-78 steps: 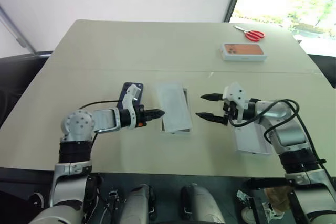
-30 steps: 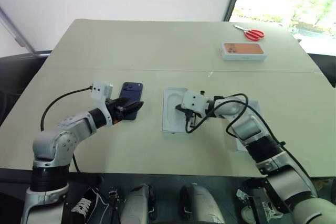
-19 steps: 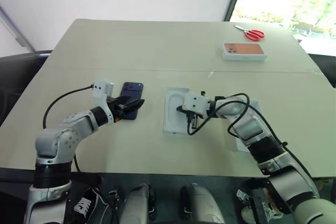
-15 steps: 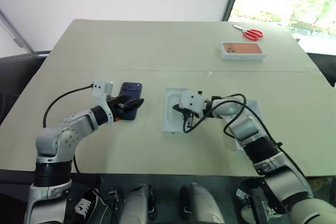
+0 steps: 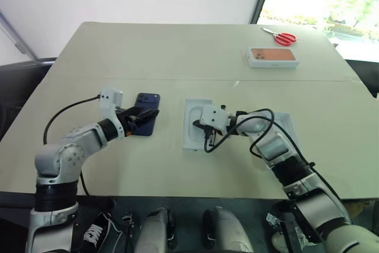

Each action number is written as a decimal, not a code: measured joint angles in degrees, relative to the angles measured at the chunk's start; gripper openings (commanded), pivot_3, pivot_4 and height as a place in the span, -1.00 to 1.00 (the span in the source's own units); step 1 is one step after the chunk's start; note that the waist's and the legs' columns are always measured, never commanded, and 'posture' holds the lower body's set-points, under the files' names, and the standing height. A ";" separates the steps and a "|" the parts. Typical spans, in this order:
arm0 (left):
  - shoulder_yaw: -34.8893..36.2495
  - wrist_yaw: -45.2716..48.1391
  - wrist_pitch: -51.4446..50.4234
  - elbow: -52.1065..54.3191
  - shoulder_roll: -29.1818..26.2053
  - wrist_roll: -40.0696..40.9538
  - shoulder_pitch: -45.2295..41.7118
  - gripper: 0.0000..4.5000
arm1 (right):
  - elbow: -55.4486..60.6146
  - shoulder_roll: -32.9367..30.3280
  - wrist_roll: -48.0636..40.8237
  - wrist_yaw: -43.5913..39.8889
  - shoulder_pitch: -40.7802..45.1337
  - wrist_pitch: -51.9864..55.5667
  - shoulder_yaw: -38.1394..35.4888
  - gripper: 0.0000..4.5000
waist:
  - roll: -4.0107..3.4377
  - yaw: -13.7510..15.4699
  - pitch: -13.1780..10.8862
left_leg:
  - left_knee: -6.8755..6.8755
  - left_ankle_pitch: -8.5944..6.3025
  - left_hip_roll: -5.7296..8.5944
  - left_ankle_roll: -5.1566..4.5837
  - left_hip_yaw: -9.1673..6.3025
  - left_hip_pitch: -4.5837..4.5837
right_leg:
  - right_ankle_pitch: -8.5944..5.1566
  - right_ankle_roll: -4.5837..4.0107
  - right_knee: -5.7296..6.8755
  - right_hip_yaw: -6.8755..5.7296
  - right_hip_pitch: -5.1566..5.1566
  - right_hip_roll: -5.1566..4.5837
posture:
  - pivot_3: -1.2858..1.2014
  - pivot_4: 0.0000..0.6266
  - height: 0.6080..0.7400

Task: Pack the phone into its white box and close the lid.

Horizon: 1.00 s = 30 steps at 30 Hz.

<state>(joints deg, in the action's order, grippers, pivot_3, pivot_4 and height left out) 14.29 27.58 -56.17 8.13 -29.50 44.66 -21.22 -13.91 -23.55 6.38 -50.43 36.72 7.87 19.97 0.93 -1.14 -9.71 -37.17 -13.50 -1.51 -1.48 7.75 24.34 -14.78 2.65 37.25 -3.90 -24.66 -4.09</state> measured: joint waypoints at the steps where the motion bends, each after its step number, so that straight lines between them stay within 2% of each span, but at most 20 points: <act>1: 0.48 0.29 -0.62 -1.30 -0.66 0.46 -0.44 0.72 | 0.00 0.34 -0.83 0.01 0.81 0.32 -0.81 -0.98 | 0.00 -0.02 0.00 | -0.01 0.00 0.00 0.00 0.00 0.00 | 0.00 0.01 0.01 -0.01 0.00 0.01 | 0.03 -0.52 1.00; 5: 3.05 1.71 -1.92 -7.53 -4.06 1.15 -3.93 0.72 | 0.00 3.34 -3.31 1.27 3.57 0.86 -3.70 -0.98 | 0.01 -0.01 0.00 | -0.02 0.01 -0.01 0.01 0.00 0.00 | 0.01 0.03 0.02 -0.03 0.00 0.05 | 0.03 -0.52 1.00; 9: 5.50 5.12 -5.86 -16.65 -8.39 2.32 -7.75 0.72 | -2.64 8.21 -3.13 3.39 6.07 1.88 -3.03 -0.98 | 0.01 -0.15 0.00 | -0.02 0.01 -0.02 0.01 0.00 0.00 | 0.01 0.06 0.04 -0.03 0.00 0.09 | 0.03 -0.52 1.00; 12: 5.05 10.29 -6.10 -20.33 -10.30 2.18 -7.24 0.72 | -5.73 11.28 -2.20 4.12 7.42 1.82 -1.07 -0.98 | 0.01 -0.25 0.00 | -0.01 0.01 -0.02 0.02 0.01 0.01 | 0.01 0.07 0.04 -0.04 -0.01 0.10 | 0.03 -0.52 1.00; 16: 5.68 12.82 -5.37 -33.20 -10.29 1.34 -11.71 0.72 | -13.80 17.17 0.07 6.78 11.58 0.95 1.61 -0.98 | 0.04 -0.17 0.00 | -0.09 0.05 -0.03 0.09 0.00 0.00 | 0.02 0.06 0.20 -0.05 -0.03 0.10 | 0.03 -0.52 1.00; 20: 2.12 17.02 -1.70 -42.24 -9.69 -3.28 -15.30 0.72 | -25.83 22.11 4.41 10.43 18.00 -1.57 4.75 -0.98 | 0.05 -0.12 0.01 | -0.05 0.05 0.00 0.09 0.01 0.05 | 0.02 0.07 0.21 -0.05 -0.10 0.10 | 0.03 -0.52 1.00; 24: -0.77 21.42 -0.98 -47.70 -8.87 -6.43 -19.05 0.72 | -32.48 22.78 6.46 11.82 20.13 -3.29 5.46 -0.98 | 0.11 0.11 0.05 | -0.07 0.03 0.08 0.08 0.04 0.08 | 0.02 0.06 0.22 -0.07 -0.10 0.00 | 0.03 -0.52 1.00; 30: -2.31 25.40 1.54 -55.09 -6.95 -10.60 -23.71 0.72 | -33.80 22.63 7.76 11.83 20.82 -4.61 5.49 -0.98 | 0.13 -0.05 0.08 | -0.06 0.03 0.06 0.09 0.03 0.02 | 0.02 0.06 0.31 -0.06 -0.10 -0.02 | 0.03 -0.52 1.00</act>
<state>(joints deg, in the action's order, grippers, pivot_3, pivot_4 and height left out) 11.98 52.98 -54.63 -46.95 -36.45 34.07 -44.93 -47.71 -0.92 14.14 -38.59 57.54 3.26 25.46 1.05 -1.18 -9.63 -37.23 -13.47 -1.45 -1.39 7.78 24.35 -14.76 2.71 37.55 -3.97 -24.76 -4.11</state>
